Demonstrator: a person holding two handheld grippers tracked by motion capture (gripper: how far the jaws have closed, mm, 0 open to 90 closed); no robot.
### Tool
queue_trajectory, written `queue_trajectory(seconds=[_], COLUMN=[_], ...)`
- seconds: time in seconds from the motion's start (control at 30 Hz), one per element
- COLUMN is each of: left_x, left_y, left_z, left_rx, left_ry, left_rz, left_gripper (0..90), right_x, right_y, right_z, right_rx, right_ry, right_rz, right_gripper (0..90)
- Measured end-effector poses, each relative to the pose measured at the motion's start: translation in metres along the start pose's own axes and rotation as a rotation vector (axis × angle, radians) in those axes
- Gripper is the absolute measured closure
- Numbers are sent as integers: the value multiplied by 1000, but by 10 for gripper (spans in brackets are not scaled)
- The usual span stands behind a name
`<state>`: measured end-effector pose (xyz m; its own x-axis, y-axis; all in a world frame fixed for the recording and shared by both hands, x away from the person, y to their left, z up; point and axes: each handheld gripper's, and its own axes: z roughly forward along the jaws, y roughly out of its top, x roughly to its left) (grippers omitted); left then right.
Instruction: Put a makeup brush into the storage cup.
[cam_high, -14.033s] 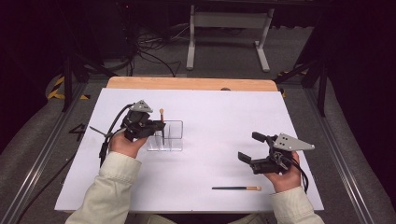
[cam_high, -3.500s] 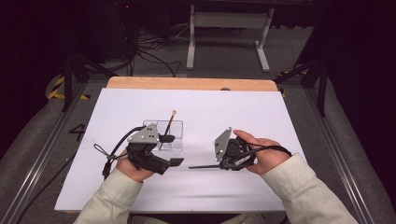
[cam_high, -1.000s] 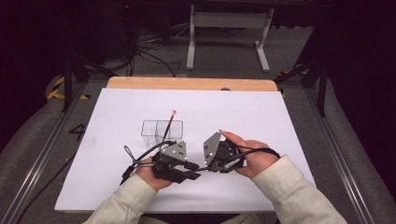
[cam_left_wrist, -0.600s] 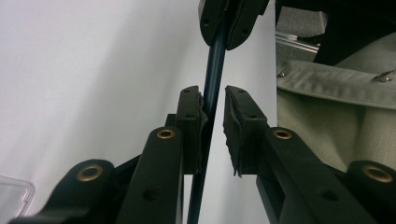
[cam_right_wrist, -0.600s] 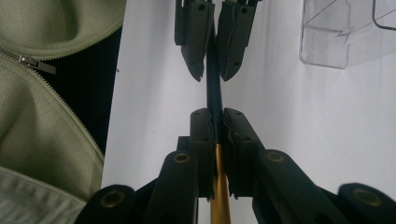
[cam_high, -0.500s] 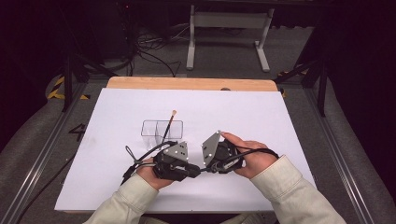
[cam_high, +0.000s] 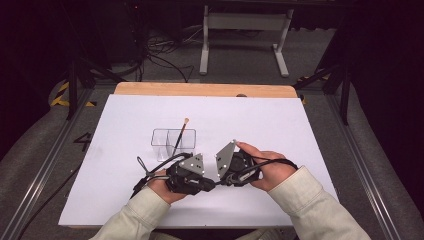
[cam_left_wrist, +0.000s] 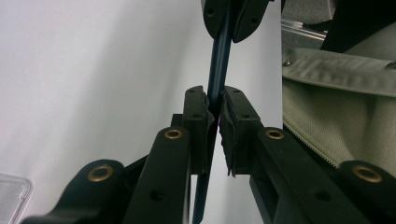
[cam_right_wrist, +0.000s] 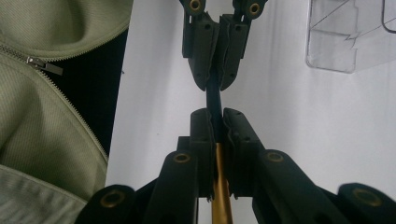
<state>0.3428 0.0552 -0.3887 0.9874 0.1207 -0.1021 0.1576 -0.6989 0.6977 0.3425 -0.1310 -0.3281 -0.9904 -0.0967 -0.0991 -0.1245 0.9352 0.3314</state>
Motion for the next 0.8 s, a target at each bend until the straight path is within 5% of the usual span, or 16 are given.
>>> queue_trajectory(seconds=[0.33,0.37,0.53,0.8], left_x=[-5,-5,-1,0], left_y=[1,1,-1,-2], left_z=[0,-1,-5,-6], left_rx=[21,17,15,11], left_ry=[28,28,40,46], left_rz=[45,41,18,11], left_gripper=[838,838,838,838], right_x=[-1,-2,-2,0], right_y=[-1,-4,-6,-13], right_z=[1,1,-2,-18], right_rx=[-14,-31,-57,-213], right_ry=[-2,-27,-51,-150], right_rz=[-13,-17,10,77], right_gripper=[797,680,558,230])
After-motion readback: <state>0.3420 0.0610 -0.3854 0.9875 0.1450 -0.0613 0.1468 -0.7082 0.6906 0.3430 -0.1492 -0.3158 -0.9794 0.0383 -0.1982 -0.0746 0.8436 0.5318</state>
